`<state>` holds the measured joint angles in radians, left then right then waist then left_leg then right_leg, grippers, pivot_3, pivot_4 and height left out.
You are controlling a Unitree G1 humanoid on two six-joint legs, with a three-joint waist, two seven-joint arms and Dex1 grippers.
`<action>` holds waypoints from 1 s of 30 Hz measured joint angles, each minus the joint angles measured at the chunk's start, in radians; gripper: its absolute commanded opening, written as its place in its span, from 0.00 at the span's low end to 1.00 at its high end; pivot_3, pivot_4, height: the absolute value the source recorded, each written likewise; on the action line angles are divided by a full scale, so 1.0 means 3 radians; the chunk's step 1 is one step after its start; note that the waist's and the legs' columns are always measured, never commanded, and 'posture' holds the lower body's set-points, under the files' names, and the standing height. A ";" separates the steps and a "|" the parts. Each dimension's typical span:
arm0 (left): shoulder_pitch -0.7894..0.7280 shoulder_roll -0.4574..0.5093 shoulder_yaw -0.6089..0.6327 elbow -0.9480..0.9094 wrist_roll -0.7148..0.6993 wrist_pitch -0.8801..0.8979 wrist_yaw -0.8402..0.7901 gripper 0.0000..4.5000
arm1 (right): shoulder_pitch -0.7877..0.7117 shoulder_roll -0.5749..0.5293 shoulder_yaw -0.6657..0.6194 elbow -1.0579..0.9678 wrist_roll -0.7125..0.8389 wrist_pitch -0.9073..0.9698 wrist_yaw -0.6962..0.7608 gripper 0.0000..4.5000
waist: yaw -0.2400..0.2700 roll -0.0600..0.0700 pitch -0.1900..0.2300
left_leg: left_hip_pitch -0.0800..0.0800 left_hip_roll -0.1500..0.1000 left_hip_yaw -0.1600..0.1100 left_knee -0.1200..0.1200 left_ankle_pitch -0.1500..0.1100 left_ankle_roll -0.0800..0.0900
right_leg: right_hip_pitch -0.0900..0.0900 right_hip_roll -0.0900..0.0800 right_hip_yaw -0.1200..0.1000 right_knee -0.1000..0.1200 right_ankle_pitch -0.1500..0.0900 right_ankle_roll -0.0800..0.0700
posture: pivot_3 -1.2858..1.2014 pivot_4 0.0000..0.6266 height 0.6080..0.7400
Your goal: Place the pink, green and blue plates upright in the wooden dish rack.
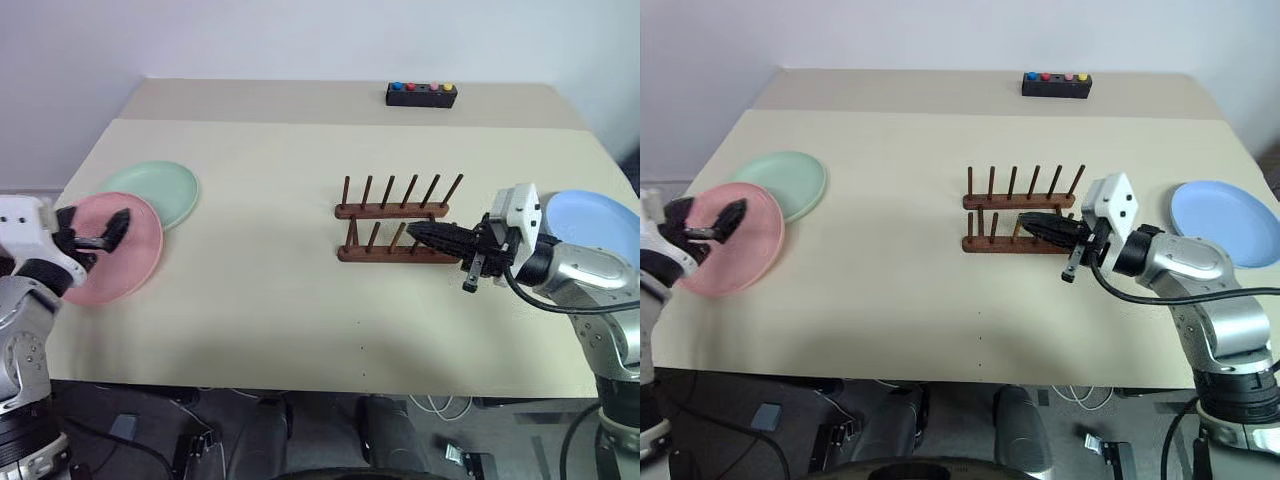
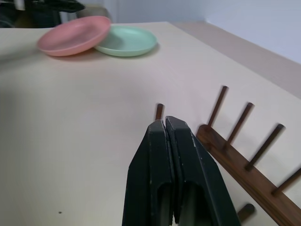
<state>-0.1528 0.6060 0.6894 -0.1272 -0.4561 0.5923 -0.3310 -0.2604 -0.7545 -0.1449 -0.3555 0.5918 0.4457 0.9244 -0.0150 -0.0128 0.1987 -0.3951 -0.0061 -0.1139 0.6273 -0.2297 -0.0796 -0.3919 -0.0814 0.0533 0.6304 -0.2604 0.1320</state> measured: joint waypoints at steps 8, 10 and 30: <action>-0.0043 -0.0005 0.0282 0.0557 0.0029 0.0195 0.0571 0.99 | -0.0107 0.0097 0.0088 0.0095 -0.0061 -0.0010 0.0017 0.00 | 0.0004 -0.0003 0.0000 | -0.0001 0.0000 0.0000 -0.0002 0.0000 0.0000 | -0.0003 0.0000 -0.0001 0.0001 0.0001 0.0002 | 0.52 0.24 0.96; -0.0044 -0.0005 0.0287 0.0663 0.0004 0.0271 0.0616 0.99 | -0.0106 0.0101 0.0088 0.0094 -0.0064 -0.0016 0.0017 0.00 | 0.0003 -0.0005 -0.0001 | 0.0000 0.0000 0.0000 -0.0002 0.0000 0.0000 | -0.0002 0.0000 -0.0001 0.0001 0.0001 0.0002 | 0.52 0.24 0.96; -0.0087 -0.0184 0.0388 0.0945 -0.0507 0.0369 0.0428 0.01 | 0.0040 0.0101 0.0049 0.0017 -0.0064 -0.0017 -0.0047 0.00 | 0.0005 -0.0007 -0.0003 | 0.0000 0.0000 0.0001 -0.0002 0.0000 -0.0001 | -0.0002 -0.0001 0.0000 0.0000 0.0001 -0.0001 | 0.52 0.24 0.96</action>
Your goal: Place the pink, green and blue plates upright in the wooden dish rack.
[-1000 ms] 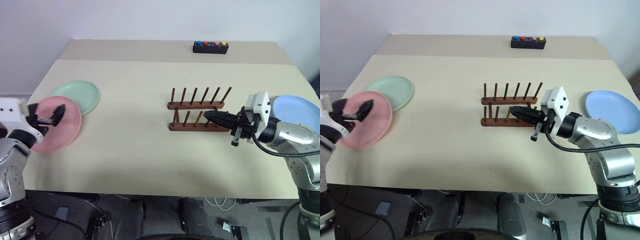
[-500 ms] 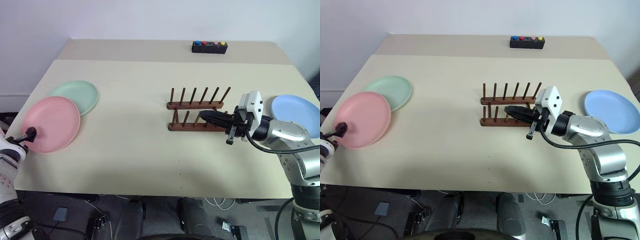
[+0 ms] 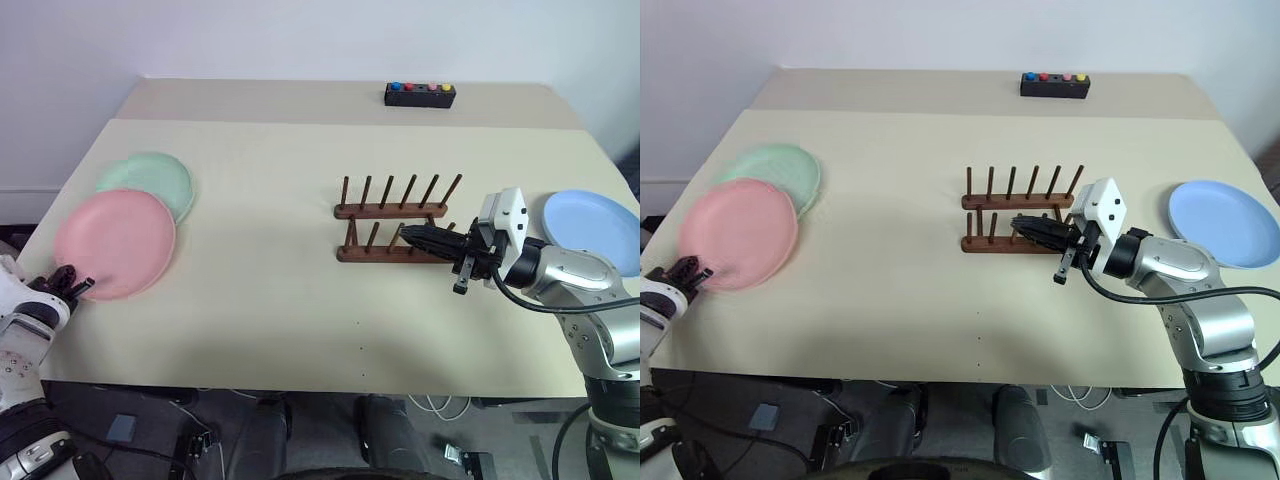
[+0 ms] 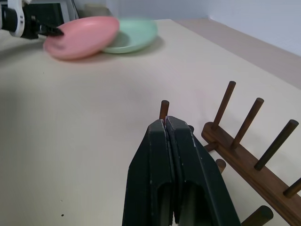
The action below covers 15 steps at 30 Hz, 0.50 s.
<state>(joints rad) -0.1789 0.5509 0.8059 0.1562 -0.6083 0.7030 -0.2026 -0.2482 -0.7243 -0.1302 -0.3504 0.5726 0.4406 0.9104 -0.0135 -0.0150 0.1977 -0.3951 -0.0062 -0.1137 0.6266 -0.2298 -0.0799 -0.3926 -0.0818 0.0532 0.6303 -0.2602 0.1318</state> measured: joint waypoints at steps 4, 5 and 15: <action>0.0055 -0.0083 0.0009 -0.0088 -0.0130 -0.0140 -0.0128 0.01 | -0.0001 0.0000 0.0000 0.0000 -0.0001 -0.0002 0.0005 0.00 | -0.0002 -0.0001 0.0000 | -0.0001 0.0000 0.0000 0.0000 0.0000 0.0000 | -0.0001 0.0000 0.0000 0.0000 0.0000 0.0000 | 0.52 0.24 0.96; 0.0068 -0.0109 0.0009 -0.0155 -0.0177 -0.0182 -0.0180 0.01 | -0.0002 0.0000 0.0000 0.0000 -0.0001 -0.0005 0.0007 0.00 | 0.0000 -0.0001 0.0000 | -0.0001 0.0000 0.0000 0.0000 0.0000 0.0000 | -0.0001 0.0000 0.0000 -0.0001 0.0000 -0.0001 | 0.52 0.24 0.96; 0.0021 -0.0178 -0.0145 -0.0870 -0.0499 -0.0339 -0.0308 0.01 | -0.0117 -0.0002 0.0071 -0.0003 -0.0104 -0.0049 0.0016 0.00 | 0.0004 -0.0004 0.0001 | -0.0002 0.0000 0.0000 0.0001 0.0000 0.0000 | -0.0001 0.0000 0.0000 -0.0002 0.0000 -0.0002 | 0.52 0.24 0.96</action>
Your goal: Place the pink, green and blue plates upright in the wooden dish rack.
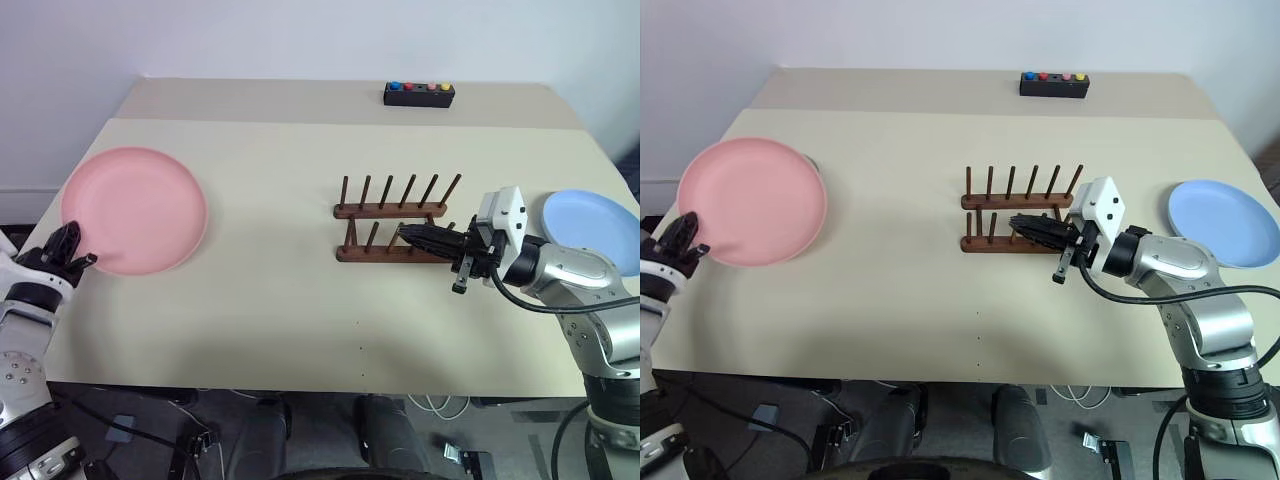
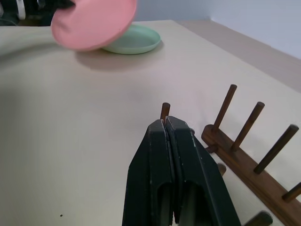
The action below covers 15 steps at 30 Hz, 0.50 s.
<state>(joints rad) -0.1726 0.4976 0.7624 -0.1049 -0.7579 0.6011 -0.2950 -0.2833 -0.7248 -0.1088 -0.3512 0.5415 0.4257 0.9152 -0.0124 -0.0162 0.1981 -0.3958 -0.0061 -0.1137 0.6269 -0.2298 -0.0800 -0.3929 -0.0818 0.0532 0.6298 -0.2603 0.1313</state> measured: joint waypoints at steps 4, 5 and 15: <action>-0.0429 -0.0004 -0.0353 -0.0254 0.0037 -0.0017 0.0148 0.01 | -0.0179 0.0004 0.0240 -0.0003 -0.0341 -0.0188 -0.0071 0.00 | 0.0012 -0.0004 0.0001 | -0.0007 -0.0001 -0.0002 0.0006 0.0000 0.0000 | -0.0001 0.0001 -0.0002 -0.0001 0.0000 0.0000 | 0.52 0.24 0.96; -0.0581 -0.0023 -0.0459 -0.0344 0.0046 -0.0046 0.0196 0.01 | -0.0237 0.0016 0.0324 -0.0002 -0.0445 -0.0254 -0.0095 0.00 | 0.0003 -0.0005 0.0001 | -0.0010 -0.0001 -0.0001 0.0007 0.0000 -0.0001 | -0.0003 0.0000 -0.0001 -0.0003 0.0001 0.0001 | 0.52 0.24 0.96; -0.1389 -0.0253 -0.1571 -0.0571 0.0635 -0.0118 0.0615 0.00 | -0.0584 0.0227 0.0666 0.0027 -0.1112 -0.0804 -0.0304 0.64 | -0.0024 -0.0004 0.0001 | -0.0034 -0.0001 -0.0002 0.0001 0.0001 -0.0001 | -0.0035 0.0002 -0.0001 0.0004 0.0009 0.0016 | 0.52 0.24 0.96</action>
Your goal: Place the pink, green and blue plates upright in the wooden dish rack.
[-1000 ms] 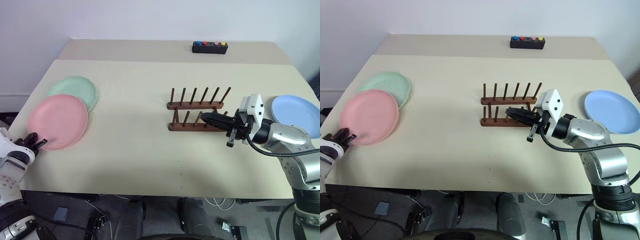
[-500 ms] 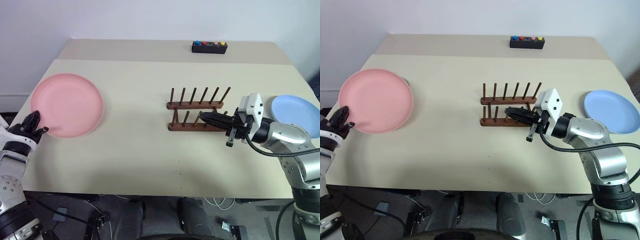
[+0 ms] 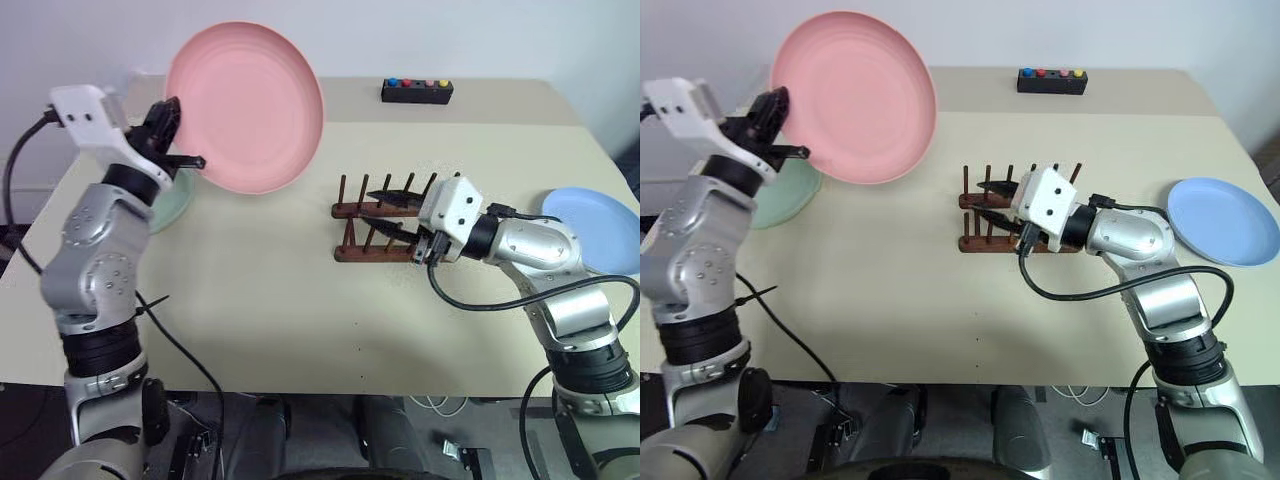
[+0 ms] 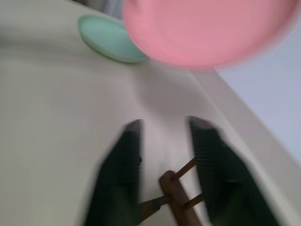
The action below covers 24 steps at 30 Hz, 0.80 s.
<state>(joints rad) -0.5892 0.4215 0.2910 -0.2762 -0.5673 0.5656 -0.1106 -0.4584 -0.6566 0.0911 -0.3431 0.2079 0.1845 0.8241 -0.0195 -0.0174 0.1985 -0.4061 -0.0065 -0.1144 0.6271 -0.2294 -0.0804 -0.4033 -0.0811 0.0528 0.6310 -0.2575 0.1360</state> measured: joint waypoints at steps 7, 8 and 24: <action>-0.0259 -0.0261 -0.0450 -0.0018 0.0235 0.0195 0.0191 0.00 | -0.0334 0.0102 0.0300 0.0185 -0.0870 -0.0758 -0.0326 0.85 | 0.0012 0.0000 0.0000 | -0.0005 -0.0001 0.0000 0.0005 0.0001 -0.0002 | -0.0003 0.0000 0.0000 0.0000 0.0000 0.0001 | 0.52 0.24 0.96; -0.0280 -0.0283 -0.0542 -0.0031 0.0273 0.0216 0.0200 0.00 | -0.0380 0.0134 0.0340 0.0229 -0.0981 -0.0854 -0.0382 0.85 | 0.0012 0.0000 0.0000 | -0.0005 -0.0001 0.0000 0.0004 0.0002 -0.0003 | -0.0003 0.0000 0.0000 -0.0001 0.0000 0.0001 | 0.52 0.24 0.96; -0.0500 -0.0655 -0.0811 -0.0184 0.0485 0.0577 0.0367 0.00 | -0.0489 0.0351 0.0732 0.0747 -0.1958 -0.1290 -0.0665 0.85 | 0.0014 0.0000 0.0000 | -0.0005 -0.0001 -0.0001 0.0004 0.0003 -0.0005 | -0.0004 0.0000 0.0000 0.0001 0.0001 0.0000 | 0.52 0.24 0.96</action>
<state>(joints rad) -0.7393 0.2250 0.0476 -0.3315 -0.4218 0.7388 -0.0004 -0.6050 -0.5512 0.3107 -0.1189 -0.3794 -0.2024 0.6247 -0.0153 -0.0175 0.1986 -0.4077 -0.0069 -0.1146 0.6284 -0.2284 -0.0819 -0.4046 -0.0812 0.0528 0.6312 -0.2573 0.1361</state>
